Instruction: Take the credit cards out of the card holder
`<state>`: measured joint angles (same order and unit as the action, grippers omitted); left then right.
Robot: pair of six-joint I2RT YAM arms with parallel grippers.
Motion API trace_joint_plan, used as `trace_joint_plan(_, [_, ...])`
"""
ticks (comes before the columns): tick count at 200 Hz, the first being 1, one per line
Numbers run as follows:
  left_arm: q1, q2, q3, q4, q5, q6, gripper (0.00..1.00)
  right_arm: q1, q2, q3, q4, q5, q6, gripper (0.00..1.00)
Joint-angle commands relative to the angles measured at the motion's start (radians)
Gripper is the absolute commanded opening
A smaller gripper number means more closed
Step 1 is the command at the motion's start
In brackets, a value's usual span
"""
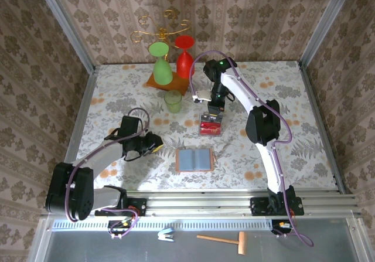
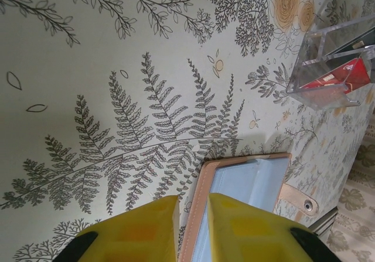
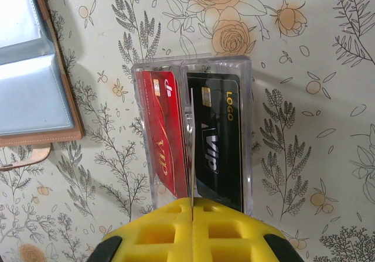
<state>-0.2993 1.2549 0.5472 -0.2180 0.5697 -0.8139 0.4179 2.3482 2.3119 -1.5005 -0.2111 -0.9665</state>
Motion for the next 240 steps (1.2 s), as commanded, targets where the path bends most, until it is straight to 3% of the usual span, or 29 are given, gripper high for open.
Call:
trace_joint_plan(1, [0.009,-0.018,-0.008,-0.010,0.020,0.019,0.21,0.010,0.023,0.035,-0.049,0.029,-0.008,0.01])
trace_joint_plan(77, [0.015,-0.012,0.007,-0.014,0.029,0.025,0.20,0.015,-0.032,0.126,-0.060,0.052,-0.020,0.00])
trace_joint_plan(226, [0.016,-0.017,0.005,-0.029,0.025,0.024,0.21,0.017,0.060,0.033,-0.033,0.028,-0.048,0.00])
trace_joint_plan(240, [0.018,-0.014,0.005,-0.026,0.024,0.023,0.21,0.018,0.059,0.027,-0.033,0.028,-0.043,0.06])
